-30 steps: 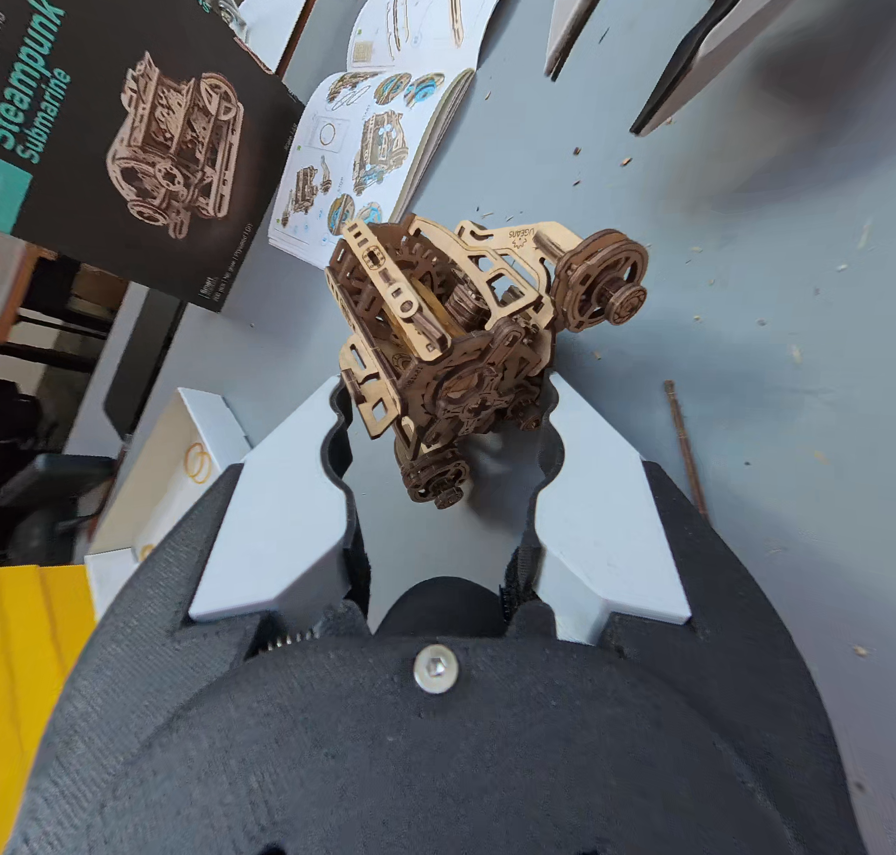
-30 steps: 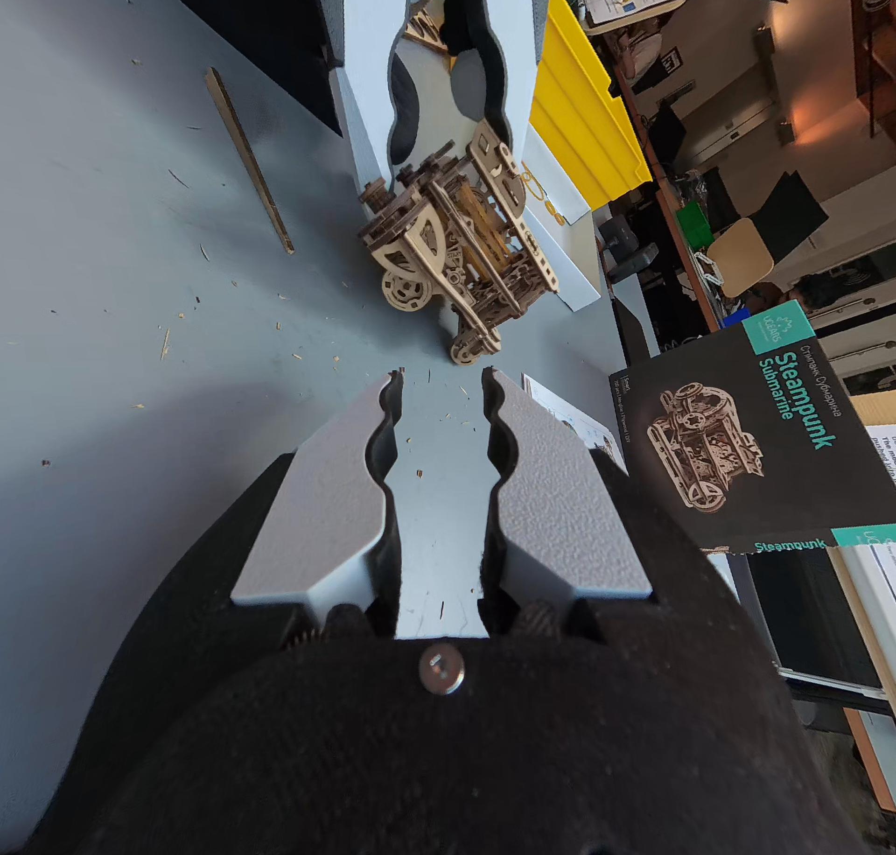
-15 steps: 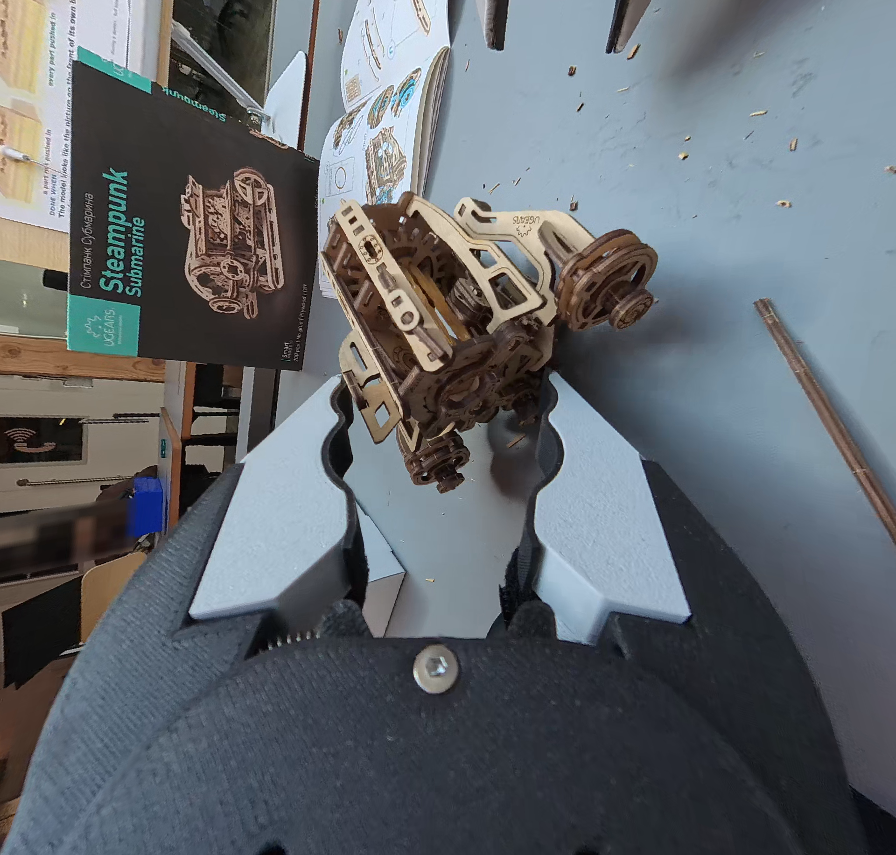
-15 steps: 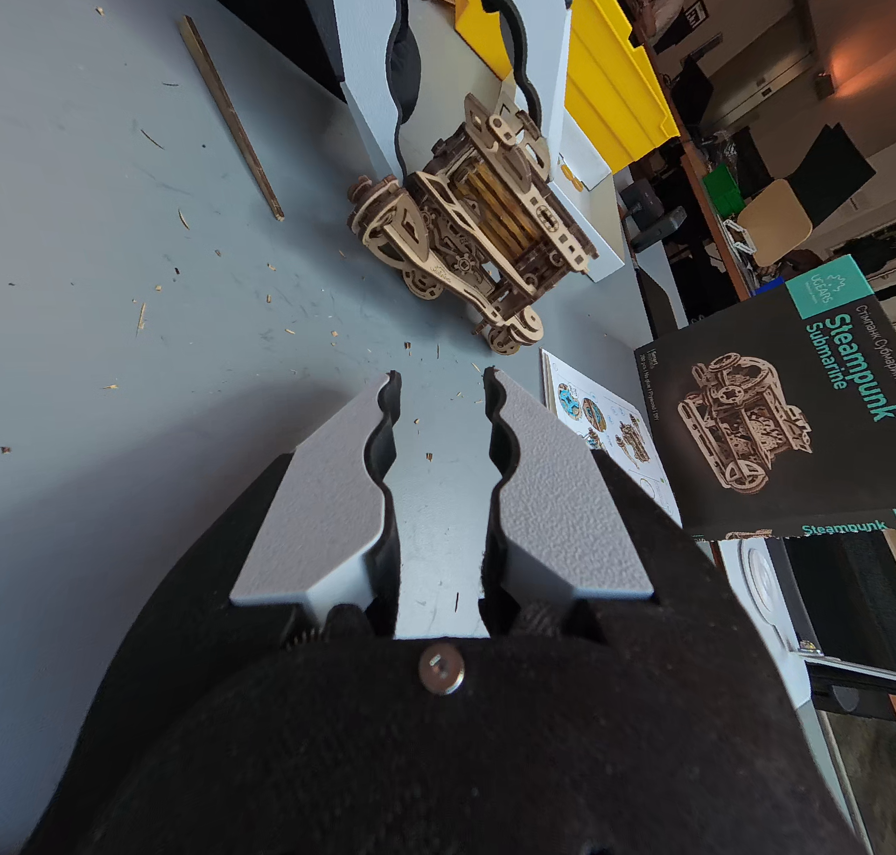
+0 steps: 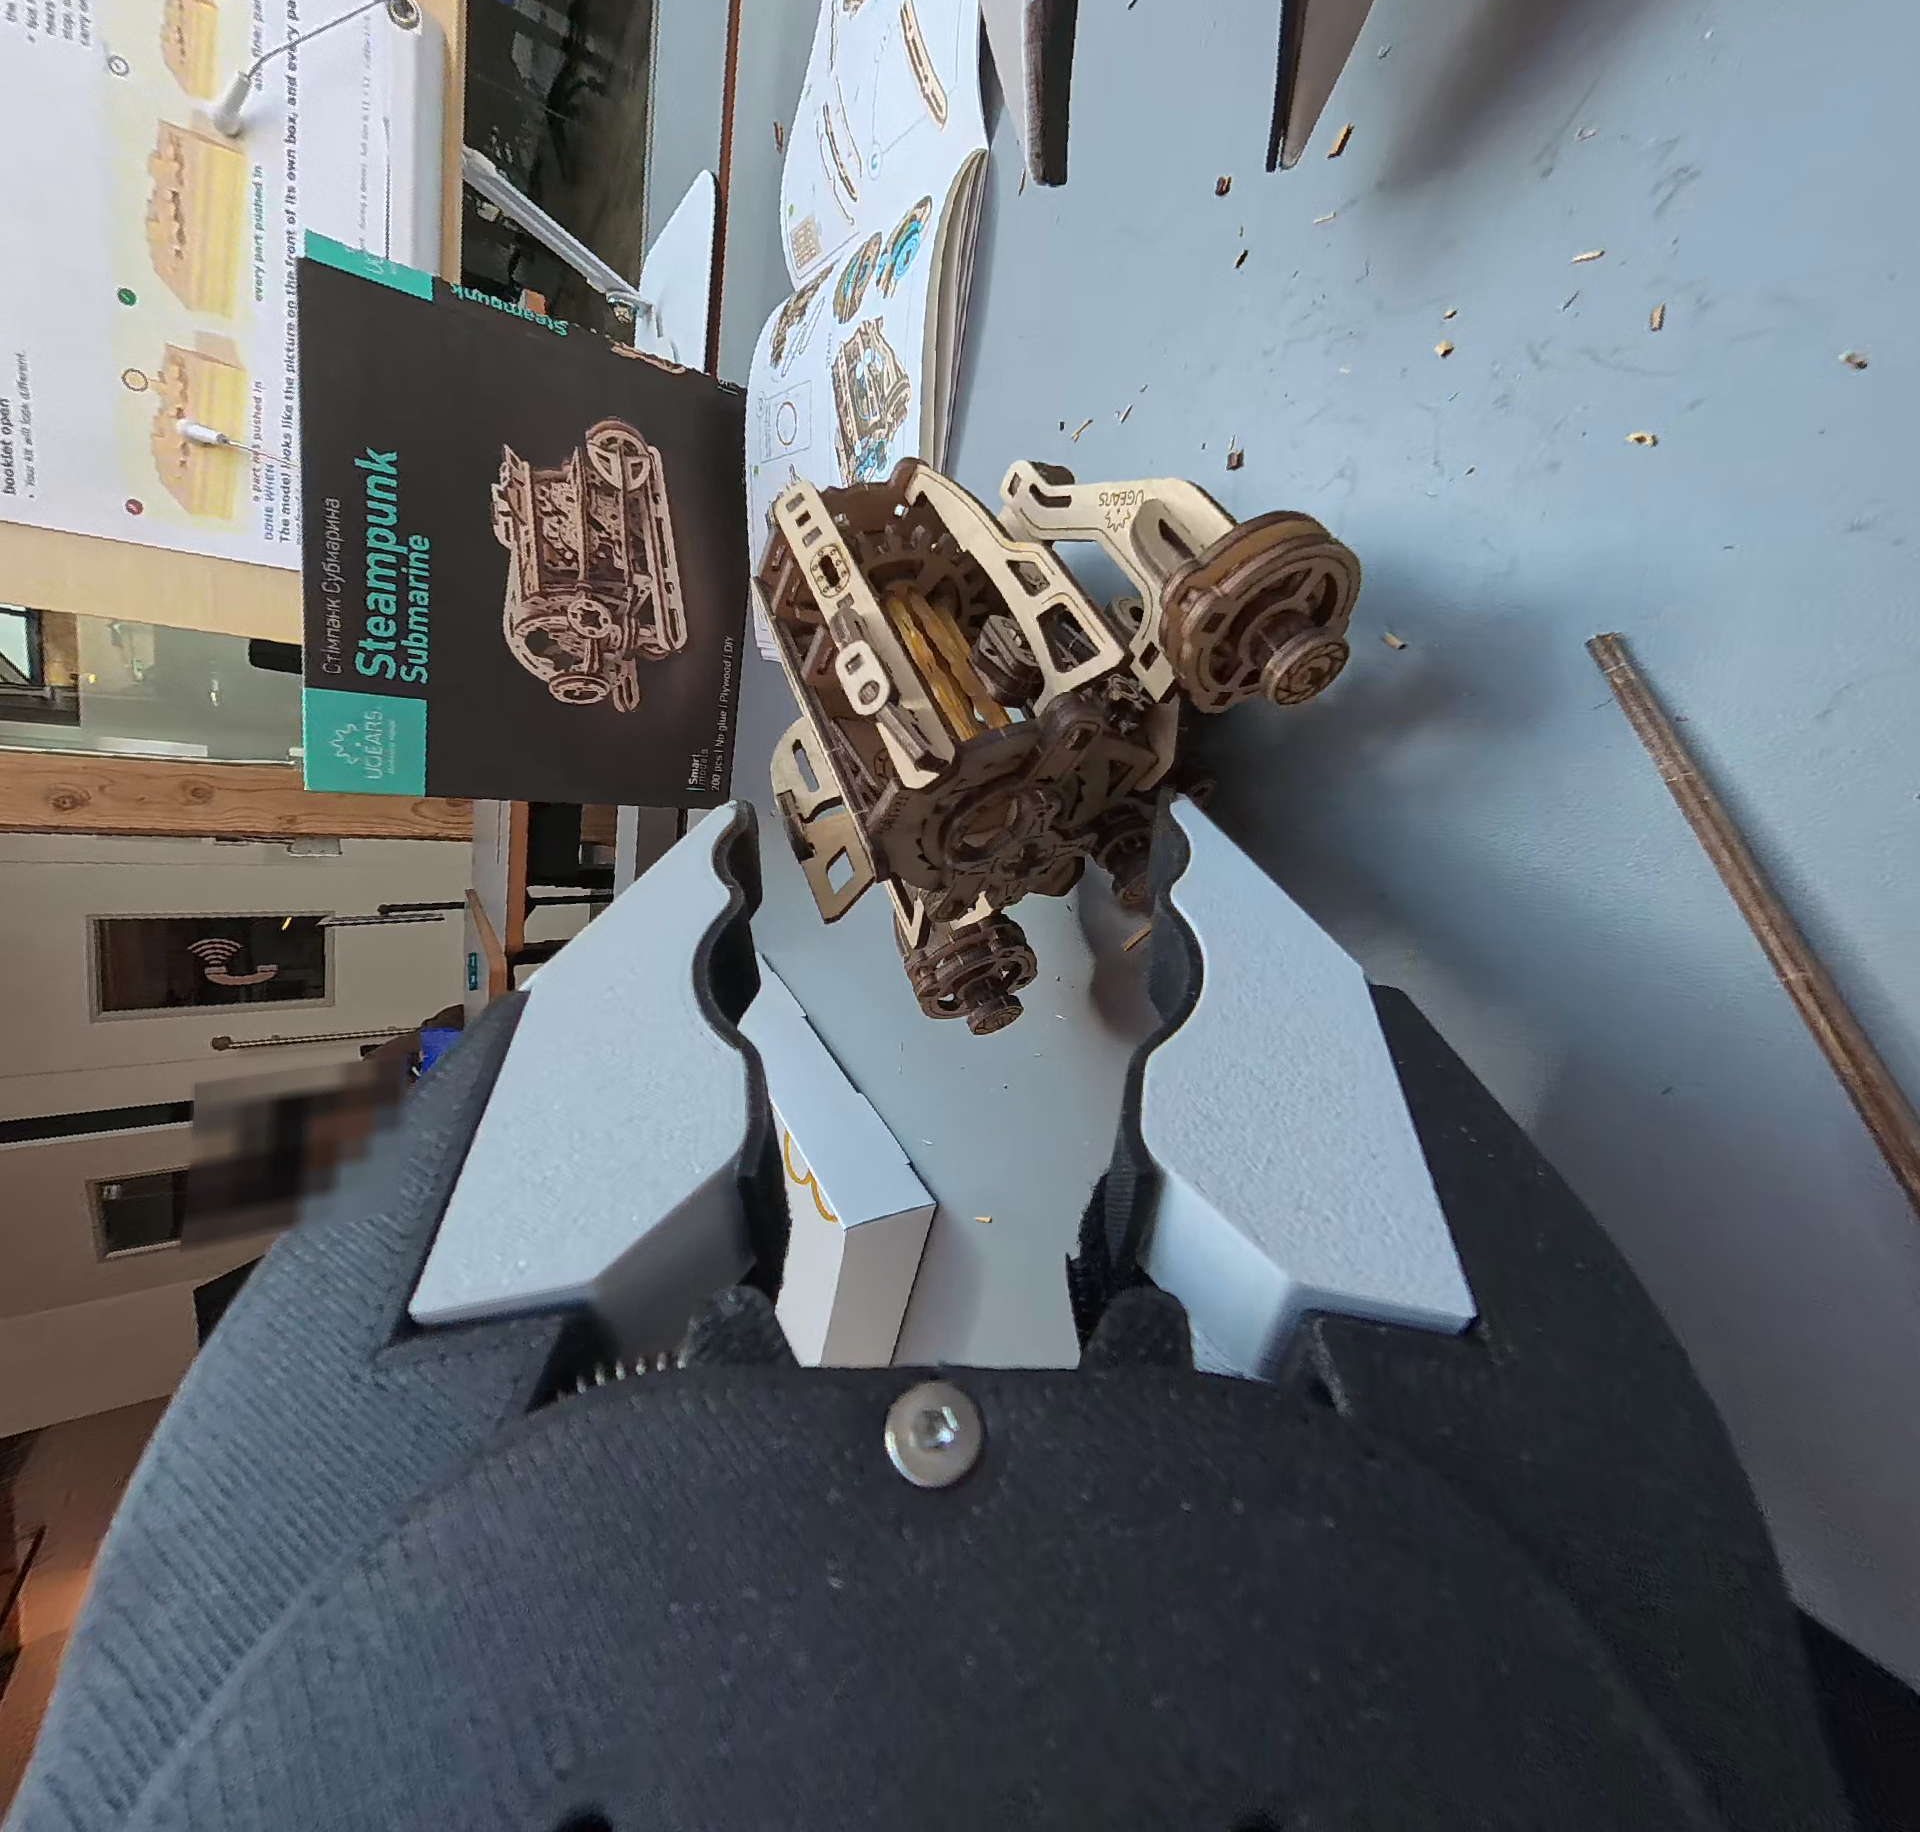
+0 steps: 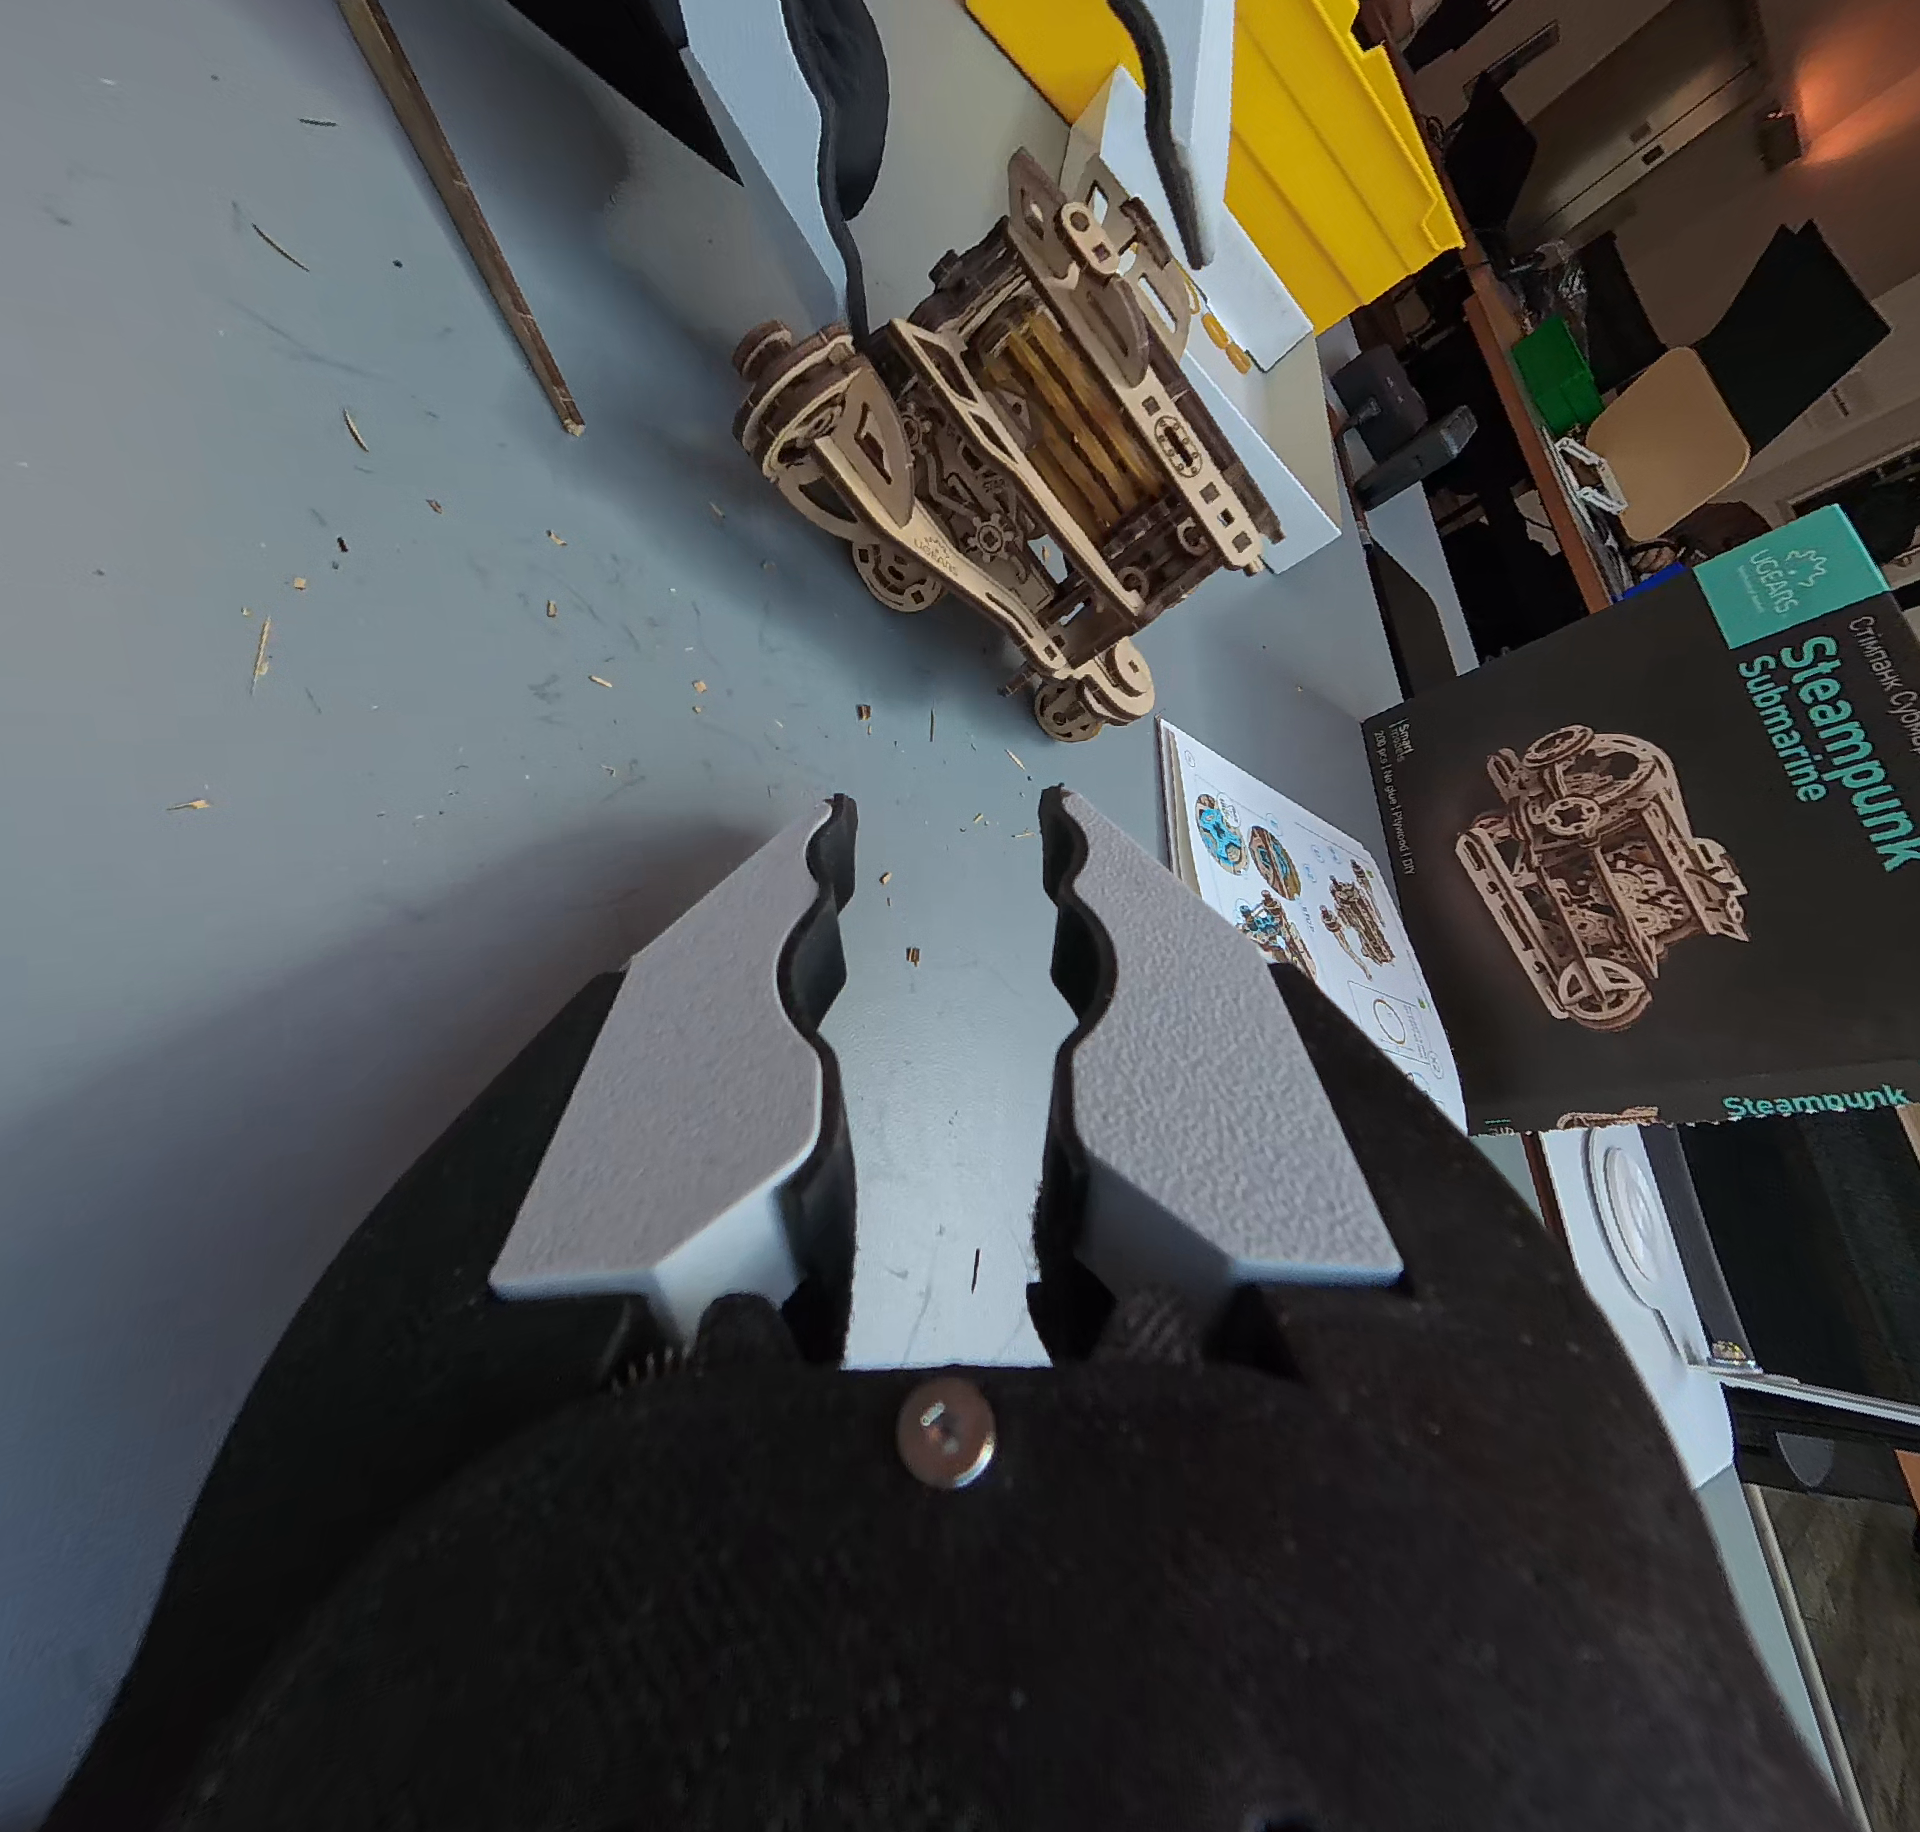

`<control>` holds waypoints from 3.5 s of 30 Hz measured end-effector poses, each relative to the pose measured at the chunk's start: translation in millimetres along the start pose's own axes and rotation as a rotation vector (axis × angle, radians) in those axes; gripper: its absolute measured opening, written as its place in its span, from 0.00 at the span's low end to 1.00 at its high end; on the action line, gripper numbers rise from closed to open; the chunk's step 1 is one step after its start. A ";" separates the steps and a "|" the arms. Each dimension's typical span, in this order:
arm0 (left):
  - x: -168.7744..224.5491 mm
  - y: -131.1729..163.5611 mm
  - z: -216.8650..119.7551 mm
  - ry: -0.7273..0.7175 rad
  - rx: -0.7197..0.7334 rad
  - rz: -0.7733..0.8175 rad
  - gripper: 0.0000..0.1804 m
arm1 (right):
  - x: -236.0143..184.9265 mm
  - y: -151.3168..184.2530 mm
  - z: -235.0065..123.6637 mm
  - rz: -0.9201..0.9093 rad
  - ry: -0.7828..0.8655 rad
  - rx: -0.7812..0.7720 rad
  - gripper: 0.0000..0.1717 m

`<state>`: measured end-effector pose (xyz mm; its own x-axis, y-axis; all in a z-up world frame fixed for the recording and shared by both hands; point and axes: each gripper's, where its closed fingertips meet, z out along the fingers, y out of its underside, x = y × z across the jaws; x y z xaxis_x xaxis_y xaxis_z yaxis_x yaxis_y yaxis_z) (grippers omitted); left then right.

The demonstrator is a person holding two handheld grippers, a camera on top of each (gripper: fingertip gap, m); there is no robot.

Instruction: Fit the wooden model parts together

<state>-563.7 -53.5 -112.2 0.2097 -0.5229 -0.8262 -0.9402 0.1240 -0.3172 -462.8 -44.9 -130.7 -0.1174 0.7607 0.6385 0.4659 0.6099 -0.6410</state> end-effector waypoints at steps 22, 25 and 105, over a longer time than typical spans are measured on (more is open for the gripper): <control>-10.1 36.9 -11.6 0.533 0.248 -0.969 0.41 | -17.3 -51.4 15.1 0.558 -0.148 0.062 0.31; -1.4 36.9 -7.8 0.658 0.251 -0.959 0.43 | -16.0 -57.7 20.3 0.691 -0.124 0.075 0.33; -55.1 23.9 -55.5 0.633 0.782 -1.125 0.39 | 12.5 -40.7 11.1 0.588 -0.004 0.148 0.37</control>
<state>-612.6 -68.5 -48.4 0.3638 -0.8895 0.2763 0.0459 -0.2792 -0.9591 -493.0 -57.8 -101.3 0.1196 0.9802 0.1577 0.3263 0.1113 -0.9387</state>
